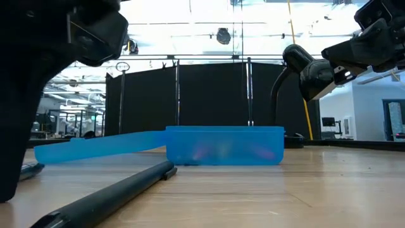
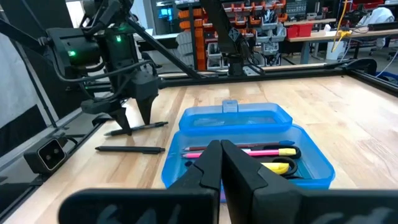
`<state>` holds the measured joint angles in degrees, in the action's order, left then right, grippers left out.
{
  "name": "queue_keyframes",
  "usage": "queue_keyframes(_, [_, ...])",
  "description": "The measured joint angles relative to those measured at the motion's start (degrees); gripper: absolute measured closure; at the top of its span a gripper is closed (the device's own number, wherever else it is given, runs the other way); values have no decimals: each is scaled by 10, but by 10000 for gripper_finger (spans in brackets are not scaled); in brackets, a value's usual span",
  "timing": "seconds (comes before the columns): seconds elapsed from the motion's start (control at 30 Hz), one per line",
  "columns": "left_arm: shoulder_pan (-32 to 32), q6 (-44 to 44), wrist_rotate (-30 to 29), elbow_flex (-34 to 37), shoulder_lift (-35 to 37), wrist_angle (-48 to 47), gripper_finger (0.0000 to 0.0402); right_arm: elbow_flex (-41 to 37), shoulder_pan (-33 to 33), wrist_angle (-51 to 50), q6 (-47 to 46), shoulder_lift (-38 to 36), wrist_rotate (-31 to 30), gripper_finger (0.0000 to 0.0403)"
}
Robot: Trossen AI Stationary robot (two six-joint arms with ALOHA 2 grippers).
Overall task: Pick & place school supplies into a supply box
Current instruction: Put the left black pen into the blue supply box
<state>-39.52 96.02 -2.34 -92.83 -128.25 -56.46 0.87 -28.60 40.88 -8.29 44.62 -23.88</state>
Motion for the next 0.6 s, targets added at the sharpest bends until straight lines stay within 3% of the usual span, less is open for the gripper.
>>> queue_keyframes(0.43, [4,-85,4,1,0,6,356,0,0,0,0,1,0,399])
queue_keyframes(0.6, [4,-100,-11,0,3,9,379,0,0,0,0,1,0,399])
